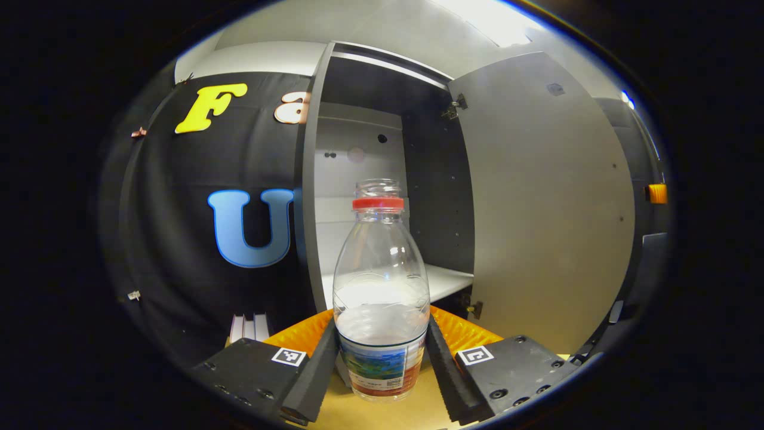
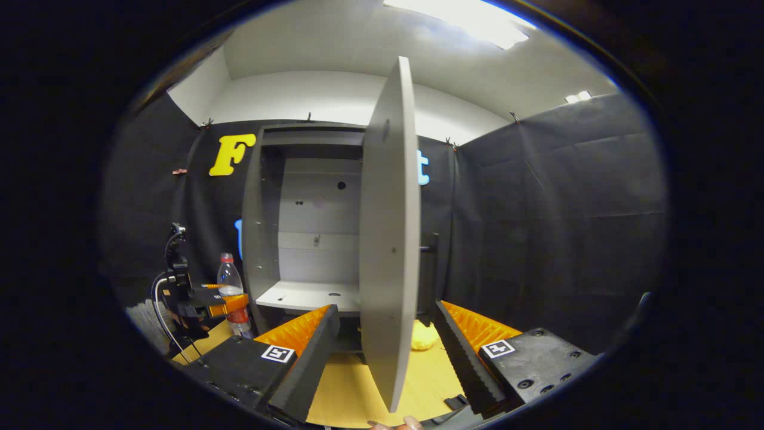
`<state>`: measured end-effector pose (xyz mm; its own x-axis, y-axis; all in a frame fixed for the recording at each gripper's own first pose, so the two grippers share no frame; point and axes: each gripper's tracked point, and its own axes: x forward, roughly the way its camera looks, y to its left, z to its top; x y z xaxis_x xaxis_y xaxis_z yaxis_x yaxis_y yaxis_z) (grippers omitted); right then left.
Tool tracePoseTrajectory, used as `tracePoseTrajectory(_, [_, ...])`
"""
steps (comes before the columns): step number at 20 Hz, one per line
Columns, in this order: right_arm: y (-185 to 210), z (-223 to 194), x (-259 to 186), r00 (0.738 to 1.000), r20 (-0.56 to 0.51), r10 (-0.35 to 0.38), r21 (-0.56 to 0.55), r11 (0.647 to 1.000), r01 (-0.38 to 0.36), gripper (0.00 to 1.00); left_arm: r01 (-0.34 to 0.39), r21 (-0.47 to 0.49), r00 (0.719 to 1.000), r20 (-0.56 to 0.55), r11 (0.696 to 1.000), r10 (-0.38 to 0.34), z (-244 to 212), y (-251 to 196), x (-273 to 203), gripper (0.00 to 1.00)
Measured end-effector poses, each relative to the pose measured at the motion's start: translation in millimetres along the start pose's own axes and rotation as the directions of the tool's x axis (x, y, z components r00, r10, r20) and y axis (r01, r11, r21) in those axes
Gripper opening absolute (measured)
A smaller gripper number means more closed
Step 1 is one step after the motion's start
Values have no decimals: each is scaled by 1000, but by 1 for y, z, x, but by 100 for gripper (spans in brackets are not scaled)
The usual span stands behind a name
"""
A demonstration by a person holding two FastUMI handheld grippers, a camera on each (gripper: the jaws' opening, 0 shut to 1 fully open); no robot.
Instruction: Open the cabinet door with the right hand, grasp the bottle in the cabinet with the left hand and place it on the coaster, then close the cabinet door with the right hand.
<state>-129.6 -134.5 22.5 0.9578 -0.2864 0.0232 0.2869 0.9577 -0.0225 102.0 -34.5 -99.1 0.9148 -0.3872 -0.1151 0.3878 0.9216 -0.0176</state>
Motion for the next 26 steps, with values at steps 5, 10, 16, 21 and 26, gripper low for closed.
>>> tracePoseTrajectory(5, [63, -32, 25, 985, -45, 166, -24, 986, -167, 97, 41, -90, 999, -15, 995, -43, -60, -1, -30, 77])
tracePoseTrajectory(10, [101, -93, 64, 965, -130, 228, 10, 974, -228, 97, -20, -159, 998, -59, 987, 11, -143, 6, -47, 77])
tracePoseTrajectory(16, [144, -164, 79, 912, -278, 300, 61, 953, -295, 97, -19, -230, 999, -46, 973, 8, -217, -11, -63, 78])
tracePoseTrajectory(21, [155, -200, 75, 875, -367, 316, 79, 948, -309, 98, -13, -205, 997, -79, 979, -4, -261, -20, -65, 78])
tracePoseTrajectory(26, [155, -206, 73, 863, -384, 328, 56, 941, -333, 97, 4, -202, 996, -86, 979, -22, -278, -25, -68, 80])
